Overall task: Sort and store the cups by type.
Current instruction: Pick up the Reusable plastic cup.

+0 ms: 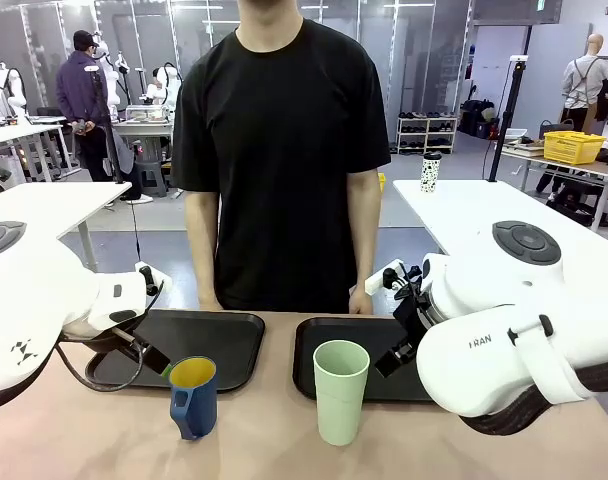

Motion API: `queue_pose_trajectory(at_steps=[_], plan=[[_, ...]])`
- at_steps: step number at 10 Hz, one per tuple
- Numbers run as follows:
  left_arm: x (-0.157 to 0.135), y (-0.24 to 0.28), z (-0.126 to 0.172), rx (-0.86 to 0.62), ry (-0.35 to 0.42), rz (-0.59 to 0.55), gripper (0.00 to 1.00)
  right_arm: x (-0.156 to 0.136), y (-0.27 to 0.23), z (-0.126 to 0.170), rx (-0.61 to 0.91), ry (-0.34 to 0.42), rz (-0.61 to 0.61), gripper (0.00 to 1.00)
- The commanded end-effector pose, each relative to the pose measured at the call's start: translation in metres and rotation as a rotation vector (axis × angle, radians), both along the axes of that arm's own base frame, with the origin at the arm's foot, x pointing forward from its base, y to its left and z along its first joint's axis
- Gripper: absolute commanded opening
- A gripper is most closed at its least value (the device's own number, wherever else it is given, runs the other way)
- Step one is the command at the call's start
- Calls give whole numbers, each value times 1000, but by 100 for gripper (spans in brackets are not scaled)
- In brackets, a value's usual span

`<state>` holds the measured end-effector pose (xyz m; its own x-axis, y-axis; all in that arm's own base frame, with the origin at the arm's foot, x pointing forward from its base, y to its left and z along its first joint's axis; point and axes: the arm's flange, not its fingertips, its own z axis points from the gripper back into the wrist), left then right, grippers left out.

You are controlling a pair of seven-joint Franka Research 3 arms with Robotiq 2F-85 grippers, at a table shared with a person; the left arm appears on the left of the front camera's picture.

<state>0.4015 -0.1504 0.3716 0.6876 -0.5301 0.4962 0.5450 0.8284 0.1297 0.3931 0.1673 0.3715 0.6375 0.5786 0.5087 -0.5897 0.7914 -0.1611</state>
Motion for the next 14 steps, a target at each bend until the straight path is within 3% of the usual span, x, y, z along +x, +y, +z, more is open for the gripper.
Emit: queue_pose_trajectory(at_steps=[1, 14], plan=[[0, 0, 0, 0, 0, 1, 100, 0, 0, 0, 2, 1, -2, 100], [0, 0, 0, 0, 0, 1, 100, 0, 0, 0, 2, 1, -2, 100]])
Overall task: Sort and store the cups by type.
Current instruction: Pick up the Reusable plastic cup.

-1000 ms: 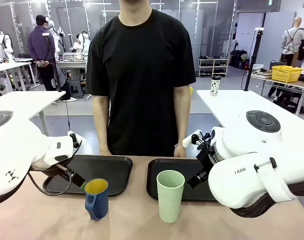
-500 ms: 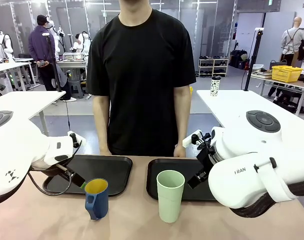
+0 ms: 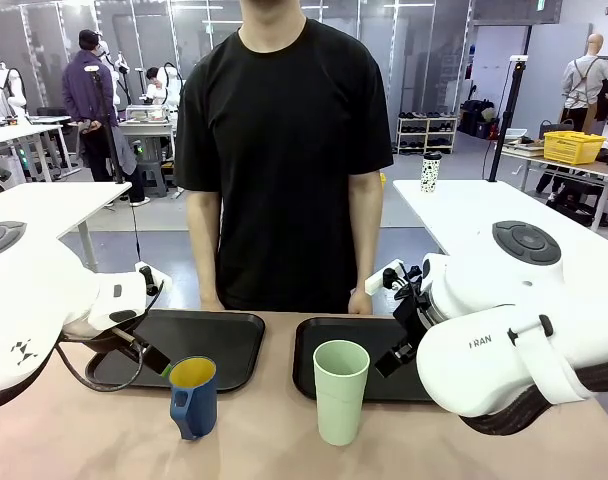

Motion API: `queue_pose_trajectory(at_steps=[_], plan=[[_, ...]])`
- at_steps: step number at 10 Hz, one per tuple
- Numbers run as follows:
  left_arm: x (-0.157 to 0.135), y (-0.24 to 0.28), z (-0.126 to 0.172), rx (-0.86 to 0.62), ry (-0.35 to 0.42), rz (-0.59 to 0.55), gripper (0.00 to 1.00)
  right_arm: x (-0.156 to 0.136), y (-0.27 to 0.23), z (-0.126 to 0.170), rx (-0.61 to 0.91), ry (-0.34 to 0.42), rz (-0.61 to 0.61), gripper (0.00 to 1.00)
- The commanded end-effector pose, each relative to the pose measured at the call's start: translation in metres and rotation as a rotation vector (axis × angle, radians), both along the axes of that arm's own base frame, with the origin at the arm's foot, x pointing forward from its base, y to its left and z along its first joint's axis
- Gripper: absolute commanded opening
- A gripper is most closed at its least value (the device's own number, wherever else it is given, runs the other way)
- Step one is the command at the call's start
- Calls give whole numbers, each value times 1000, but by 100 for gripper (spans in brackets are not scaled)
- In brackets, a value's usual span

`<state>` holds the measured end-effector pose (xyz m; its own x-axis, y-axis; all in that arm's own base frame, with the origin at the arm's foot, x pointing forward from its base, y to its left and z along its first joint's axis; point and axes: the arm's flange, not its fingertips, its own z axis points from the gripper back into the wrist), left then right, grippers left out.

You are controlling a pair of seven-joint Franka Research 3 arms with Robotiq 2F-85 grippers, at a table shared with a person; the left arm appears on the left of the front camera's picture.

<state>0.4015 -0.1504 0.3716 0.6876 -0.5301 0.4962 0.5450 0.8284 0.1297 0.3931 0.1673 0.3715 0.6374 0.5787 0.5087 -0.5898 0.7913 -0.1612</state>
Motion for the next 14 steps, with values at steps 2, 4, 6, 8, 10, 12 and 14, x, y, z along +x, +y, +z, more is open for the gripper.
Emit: queue_pose_trajectory(at_steps=[2, 4, 6, 8, 10, 12, 14], plan=[[-3, 1, 14, 16, -21, 10, 100, -5, 1, 16, 2, -7, -42, 100], [-17, -5, 45, 26, -73, 54, 100, -27, 8, 62, -6, -82, -103, 100], [-33, -9, 66, 3, -108, 57, 100, -52, 14, 93, -30, -160, -149, 100], [-44, -17, 76, -2, -157, 35, 100, -67, 17, 105, -50, -196, -166, 100], [-52, -23, 84, 0, -191, 15, 100, -73, 18, 108, -50, -210, -168, 100], [-35, -24, 93, -17, -175, 5, 100, -63, 22, 125, -39, -208, -132, 100], [-35, -24, 93, -17, -175, 5, 100, -63, 22, 125, -39, -208, -132, 100]])
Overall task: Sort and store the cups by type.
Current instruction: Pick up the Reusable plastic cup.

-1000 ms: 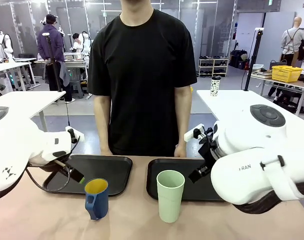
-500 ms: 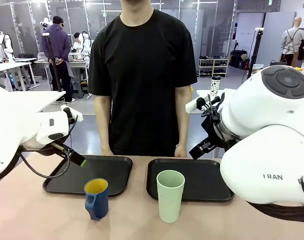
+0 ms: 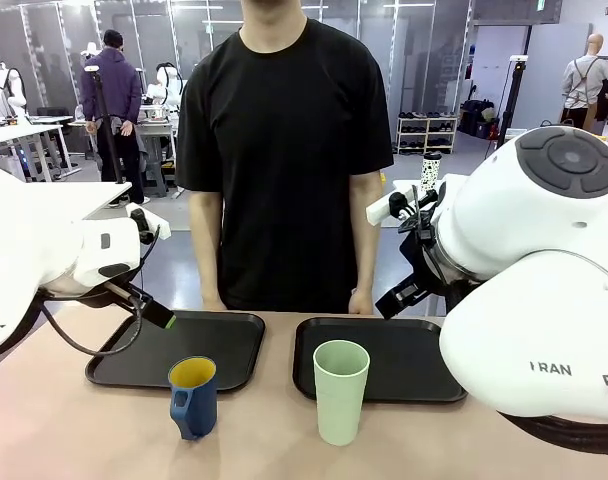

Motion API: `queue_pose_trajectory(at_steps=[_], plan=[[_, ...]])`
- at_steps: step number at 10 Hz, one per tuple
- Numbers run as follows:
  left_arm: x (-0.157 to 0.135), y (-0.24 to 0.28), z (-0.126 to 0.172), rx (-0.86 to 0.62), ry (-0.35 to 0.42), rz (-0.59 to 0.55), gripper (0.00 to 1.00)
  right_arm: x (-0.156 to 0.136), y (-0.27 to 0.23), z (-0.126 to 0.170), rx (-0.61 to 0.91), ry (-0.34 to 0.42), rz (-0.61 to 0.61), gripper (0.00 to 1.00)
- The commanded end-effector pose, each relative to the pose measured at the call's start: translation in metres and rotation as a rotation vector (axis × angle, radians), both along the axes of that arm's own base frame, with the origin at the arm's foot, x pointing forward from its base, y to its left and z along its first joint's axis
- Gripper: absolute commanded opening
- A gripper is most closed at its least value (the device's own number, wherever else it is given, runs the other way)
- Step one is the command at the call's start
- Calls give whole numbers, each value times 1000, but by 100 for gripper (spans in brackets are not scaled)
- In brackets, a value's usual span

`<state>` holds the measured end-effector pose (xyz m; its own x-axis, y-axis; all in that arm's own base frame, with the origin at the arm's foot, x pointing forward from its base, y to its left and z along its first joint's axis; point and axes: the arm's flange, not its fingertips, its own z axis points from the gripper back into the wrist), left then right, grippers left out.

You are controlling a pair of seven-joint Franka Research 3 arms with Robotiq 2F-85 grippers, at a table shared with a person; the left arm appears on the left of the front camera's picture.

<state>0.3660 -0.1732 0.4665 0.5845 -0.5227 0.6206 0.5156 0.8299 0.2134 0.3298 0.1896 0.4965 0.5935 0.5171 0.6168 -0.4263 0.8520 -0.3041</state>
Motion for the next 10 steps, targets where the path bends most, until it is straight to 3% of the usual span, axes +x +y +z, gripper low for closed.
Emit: queue_pose_trajectory(at_steps=[1, 2, 3, 4, 7, 9, 10], plan=[[0, -1, -2, -2, 7, 7, 100, 1, 0, 0, 3, 4, 6, 100], [0, 0, 0, 0, 0, 0, 100, 0, 0, 0, 0, 0, 0, 100], [13, 13, -6, 1, 52, 41, 100, 11, -14, -4, 56, 36, 18, 100], [25, 33, -12, 17, 49, 121, 100, 23, -26, -10, 69, 83, -22, 100], [54, 117, -45, -21, 110, 209, 100, 76, -77, -32, 156, 164, -85, 100], [87, 163, -66, -25, 118, 247, 100, 110, -108, -48, 99, 150, -169, 100], [94, 176, -70, -28, 108, 254, 100, 120, -118, -55, 102, 178, -160, 100]])
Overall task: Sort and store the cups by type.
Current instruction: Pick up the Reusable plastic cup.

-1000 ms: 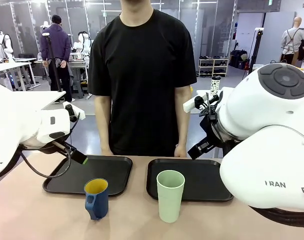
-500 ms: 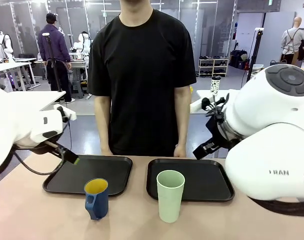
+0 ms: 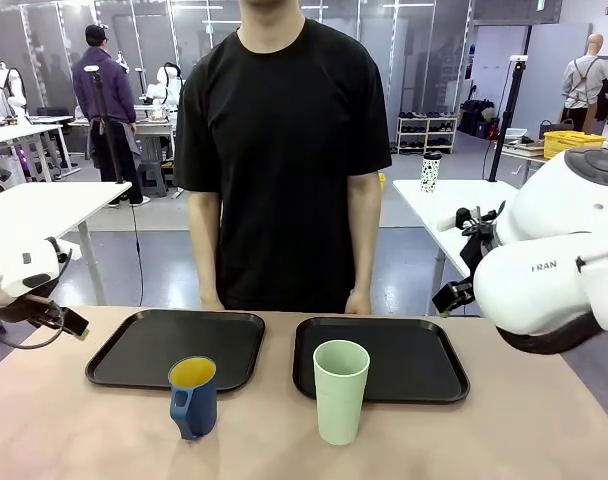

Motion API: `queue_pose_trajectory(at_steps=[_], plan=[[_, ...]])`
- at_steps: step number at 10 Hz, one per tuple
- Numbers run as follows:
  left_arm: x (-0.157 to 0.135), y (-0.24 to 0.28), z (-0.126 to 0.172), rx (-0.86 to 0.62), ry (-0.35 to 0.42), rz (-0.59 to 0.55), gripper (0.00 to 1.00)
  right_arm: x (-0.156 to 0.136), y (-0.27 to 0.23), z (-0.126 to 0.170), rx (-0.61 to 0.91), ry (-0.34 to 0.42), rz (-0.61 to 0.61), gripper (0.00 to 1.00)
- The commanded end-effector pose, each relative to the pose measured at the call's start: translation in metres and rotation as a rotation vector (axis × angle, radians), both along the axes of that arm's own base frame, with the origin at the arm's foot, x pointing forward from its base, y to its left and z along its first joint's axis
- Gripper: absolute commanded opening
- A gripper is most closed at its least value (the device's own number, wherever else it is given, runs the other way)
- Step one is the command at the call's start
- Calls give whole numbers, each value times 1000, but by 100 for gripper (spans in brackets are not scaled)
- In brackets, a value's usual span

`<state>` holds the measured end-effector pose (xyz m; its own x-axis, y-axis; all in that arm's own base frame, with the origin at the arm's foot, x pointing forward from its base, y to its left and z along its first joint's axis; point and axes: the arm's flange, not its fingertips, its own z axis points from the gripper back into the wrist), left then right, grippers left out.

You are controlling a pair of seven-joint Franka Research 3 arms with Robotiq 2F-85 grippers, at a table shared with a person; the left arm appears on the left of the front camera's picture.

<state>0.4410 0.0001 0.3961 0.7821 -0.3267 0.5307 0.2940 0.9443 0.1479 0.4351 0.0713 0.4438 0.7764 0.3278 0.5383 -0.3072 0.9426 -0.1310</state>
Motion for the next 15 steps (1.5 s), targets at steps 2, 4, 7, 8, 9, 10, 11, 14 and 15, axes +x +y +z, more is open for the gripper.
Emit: queue_pose_trajectory(at_steps=[2, 4, 7, 8, 9, 10, 11, 14, 15], plan=[[30, 13, -6, -28, -30, -45, 100, 31, -11, -13, -1, 29, 4, 100], [35, 10, -6, -40, -33, -37, 100, 42, -17, -16, 1, 45, -30, 100], [26, 1, -3, -24, -15, -16, 100, 29, -11, -16, -9, 37, -17, 100], [26, 1, -3, -24, -15, -16, 100, 29, -11, -16, -9, 37, -17, 100], [26, 1, -3, -24, -15, -16, 100, 29, -11, -16, -9, 37, -17, 100], [26, 1, -3, -24, -15, -16, 100, 29, -11, -16, -9, 37, -17, 100], [26, 1, -3, -24, -15, -16, 100, 29, -11, -16, -9, 37, -17, 100], [26, 1, -3, -24, -15, -16, 100, 29, -11, -16, -9, 37, -17, 100], [26, 1, -3, -24, -15, -16, 100, 29, -11, -16, -9, 37, -17, 100]])
